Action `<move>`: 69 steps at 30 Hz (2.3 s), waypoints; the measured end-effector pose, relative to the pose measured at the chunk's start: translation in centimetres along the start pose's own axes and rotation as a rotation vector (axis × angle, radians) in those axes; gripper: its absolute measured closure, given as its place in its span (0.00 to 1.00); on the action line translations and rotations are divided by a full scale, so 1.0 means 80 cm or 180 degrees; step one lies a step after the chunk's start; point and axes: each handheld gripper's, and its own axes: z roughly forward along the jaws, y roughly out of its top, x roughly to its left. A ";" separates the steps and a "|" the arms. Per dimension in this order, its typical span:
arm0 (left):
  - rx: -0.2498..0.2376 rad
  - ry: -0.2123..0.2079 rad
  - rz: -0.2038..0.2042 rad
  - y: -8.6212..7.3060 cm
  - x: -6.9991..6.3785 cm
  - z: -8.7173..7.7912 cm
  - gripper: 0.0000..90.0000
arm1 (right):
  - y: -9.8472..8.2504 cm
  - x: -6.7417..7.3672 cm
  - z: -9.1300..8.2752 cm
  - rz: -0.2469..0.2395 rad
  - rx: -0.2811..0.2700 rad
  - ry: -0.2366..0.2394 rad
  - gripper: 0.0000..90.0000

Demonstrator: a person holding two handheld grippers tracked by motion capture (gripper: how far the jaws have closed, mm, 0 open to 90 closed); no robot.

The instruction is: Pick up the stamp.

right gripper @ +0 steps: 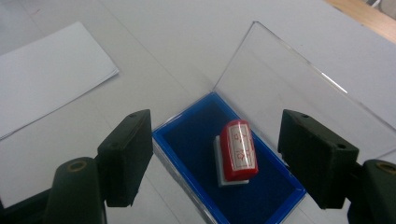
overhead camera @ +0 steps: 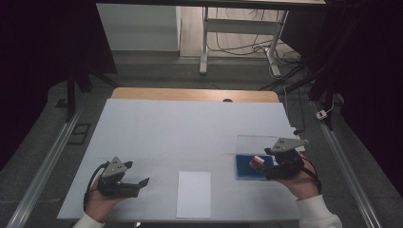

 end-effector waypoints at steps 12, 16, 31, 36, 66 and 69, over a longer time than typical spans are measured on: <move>-0.0021 0.0015 0.0010 -0.001 0.000 -0.001 0.13 | 0.021 -0.006 0.022 -0.0013 0.0351 0.0202 0.33; -0.0009 0.0012 0.0018 -0.001 0.000 0.000 0.13 | 0.017 -0.007 0.033 -0.0043 0.0471 0.0220 0.34; 0.0052 0.0006 0.0034 -0.004 -0.001 0.003 0.13 | -0.003 -0.028 0.056 0.0000 0.0568 0.0012 0.40; 0.0057 0.0001 0.0040 -0.005 -0.001 0.003 0.13 | -0.008 -0.031 0.064 0.0005 0.0608 0.0027 0.47; 0.0086 -0.0001 0.0042 -0.008 0.001 0.004 0.14 | -0.016 -0.035 0.069 -0.0014 0.0631 0.0133 0.78; 0.0086 0.0004 0.0037 -0.008 0.002 0.004 0.14 | -0.015 -0.035 0.067 -0.0002 0.0601 0.0137 0.78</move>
